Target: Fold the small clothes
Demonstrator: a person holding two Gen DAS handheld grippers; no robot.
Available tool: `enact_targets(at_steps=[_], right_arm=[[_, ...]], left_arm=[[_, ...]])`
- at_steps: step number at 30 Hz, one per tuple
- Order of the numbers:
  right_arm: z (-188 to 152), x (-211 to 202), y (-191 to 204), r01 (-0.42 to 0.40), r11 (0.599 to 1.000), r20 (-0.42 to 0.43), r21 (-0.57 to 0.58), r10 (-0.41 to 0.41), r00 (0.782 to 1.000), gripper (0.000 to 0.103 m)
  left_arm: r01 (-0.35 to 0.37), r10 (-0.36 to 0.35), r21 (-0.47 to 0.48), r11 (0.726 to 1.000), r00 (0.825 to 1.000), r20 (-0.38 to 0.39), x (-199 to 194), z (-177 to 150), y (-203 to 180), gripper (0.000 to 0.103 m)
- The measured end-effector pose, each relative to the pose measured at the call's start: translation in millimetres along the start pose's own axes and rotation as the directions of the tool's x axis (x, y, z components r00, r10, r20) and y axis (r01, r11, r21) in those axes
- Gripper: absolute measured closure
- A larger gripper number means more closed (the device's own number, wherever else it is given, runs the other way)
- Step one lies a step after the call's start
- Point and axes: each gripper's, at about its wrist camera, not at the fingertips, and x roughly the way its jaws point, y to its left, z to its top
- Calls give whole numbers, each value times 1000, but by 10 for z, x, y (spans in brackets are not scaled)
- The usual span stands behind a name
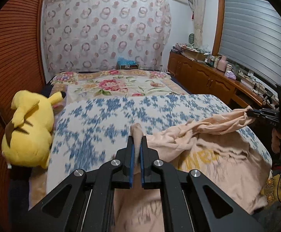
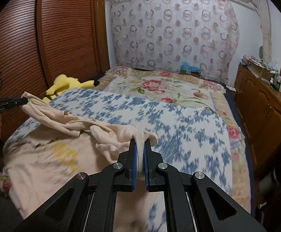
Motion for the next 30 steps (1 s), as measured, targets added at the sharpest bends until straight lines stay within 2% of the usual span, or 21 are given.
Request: enact_targets(at_steps=[8, 15, 22, 24, 26, 28, 30], right_arm=[[-330, -384, 48, -11, 1000, -18, 12, 11, 1000, 97], [-407, -790, 195, 20, 999, -7, -28, -20, 1000, 97], [-551, -1079, 269, 20, 1000, -35, -15, -21, 999, 97], [-586, -1094, 249, 22, 1000, -49, -14, -23, 999, 97], [-626, -1070, 238, 25, 1000, -73, -15, -26, 997, 97], [-632, -1030, 206, 27, 1000, -85, -5, -27, 996, 96], [-585, -1015, 193, 36, 999, -86, -1, -36, 996, 88]], left_arm=[[-22, 22, -17, 1000, 999, -28, -259, -365, 65, 97], [-15, 15, -31, 999, 1000, -6, -520, -458, 44, 97], [-21, 21, -17, 1000, 1000, -13, -753, -529, 9, 97], [-18, 17, -26, 1000, 1000, -24, -755, -570, 49, 92], [-35, 34, -32, 999, 999, -28, -719, -595, 94, 72], [-50, 48, -46, 998, 998, -36, -665, -589, 152, 64], [-43, 41, -53, 998, 998, -40, -601, -560, 202, 62]])
